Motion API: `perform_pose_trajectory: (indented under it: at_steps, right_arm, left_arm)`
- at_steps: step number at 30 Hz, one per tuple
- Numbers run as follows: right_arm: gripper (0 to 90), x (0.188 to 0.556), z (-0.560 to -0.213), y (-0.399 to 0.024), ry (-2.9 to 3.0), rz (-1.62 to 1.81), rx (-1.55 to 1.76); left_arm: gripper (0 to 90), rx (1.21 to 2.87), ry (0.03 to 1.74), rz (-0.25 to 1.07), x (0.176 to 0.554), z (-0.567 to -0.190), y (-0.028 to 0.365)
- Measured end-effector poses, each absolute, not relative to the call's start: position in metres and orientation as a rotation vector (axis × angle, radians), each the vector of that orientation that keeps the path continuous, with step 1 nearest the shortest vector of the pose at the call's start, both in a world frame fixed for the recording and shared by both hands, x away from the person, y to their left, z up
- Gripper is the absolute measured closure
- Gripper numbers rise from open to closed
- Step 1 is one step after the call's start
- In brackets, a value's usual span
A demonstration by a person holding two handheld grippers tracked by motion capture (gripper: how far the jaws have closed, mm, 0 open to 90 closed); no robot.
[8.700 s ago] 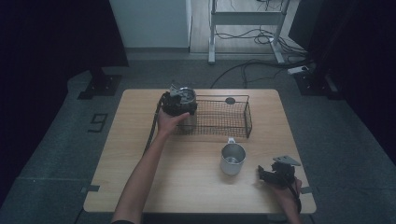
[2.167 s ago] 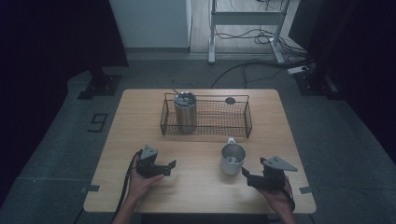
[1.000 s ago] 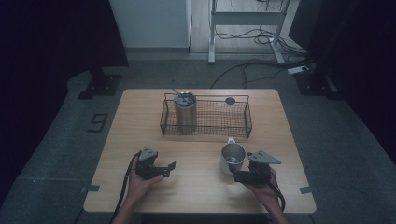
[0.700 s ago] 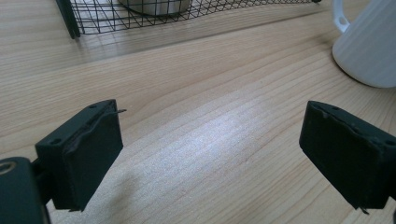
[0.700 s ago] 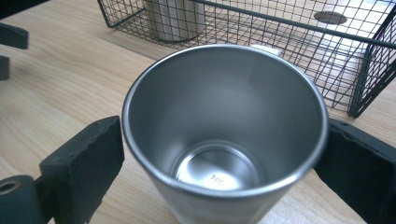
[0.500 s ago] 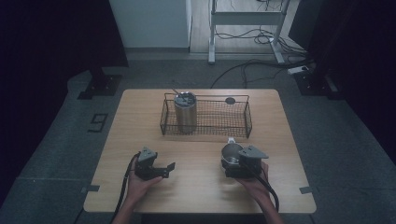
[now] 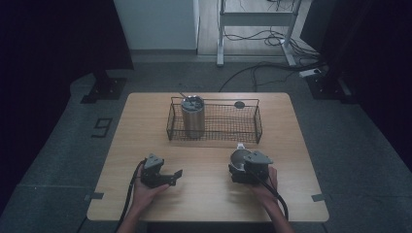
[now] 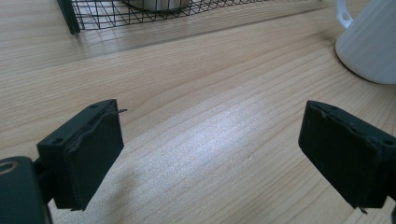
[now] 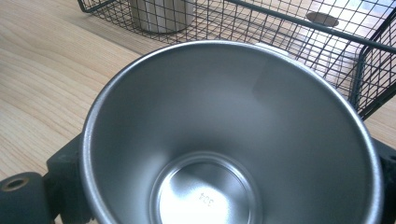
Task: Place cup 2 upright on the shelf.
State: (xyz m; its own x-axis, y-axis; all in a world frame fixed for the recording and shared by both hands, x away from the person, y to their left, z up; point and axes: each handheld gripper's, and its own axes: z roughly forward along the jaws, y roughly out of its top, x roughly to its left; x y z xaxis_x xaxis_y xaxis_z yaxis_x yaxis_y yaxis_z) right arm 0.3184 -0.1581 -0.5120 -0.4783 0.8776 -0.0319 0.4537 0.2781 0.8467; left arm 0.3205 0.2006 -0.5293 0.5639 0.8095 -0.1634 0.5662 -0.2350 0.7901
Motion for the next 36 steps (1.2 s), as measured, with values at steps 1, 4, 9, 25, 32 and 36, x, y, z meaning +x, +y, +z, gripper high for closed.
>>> perform_pose_trajectory:
  at_steps: [1, 4, 9, 25, 32, 36]
  right_arm:
    - [6.2, 0.318, -0.512, -0.158, 2.049, 1.109, 1.194]
    - [6.3, 0.317, -0.512, -0.158, 2.044, 1.113, 1.194]
    - [6.4, 0.317, -0.512, -0.159, 2.045, 1.116, 1.191]
    - [6.5, 0.315, -0.508, -0.164, 2.034, 1.156, 1.177]
    - [6.5, 0.313, -0.501, -0.167, 2.032, 1.174, 1.166]
    - [6.5, 0.311, -0.494, -0.171, 2.016, 1.197, 1.161]
  left_arm:
    - [6.5, 1.930, 1.107, 0.353, 0.320, -0.529, 0.201]
    - [6.5, 1.930, 1.106, 0.354, 0.320, -0.529, 0.201]
    - [6.7, 1.929, 1.103, 0.353, 0.320, -0.528, 0.201]
    - [6.7, 1.923, 1.105, 0.353, 0.319, -0.528, 0.202]
    - [6.8, 1.922, 1.107, 0.354, 0.319, -0.528, 0.202]
    - [6.8, 1.919, 1.110, 0.353, 0.319, -0.527, 0.204]
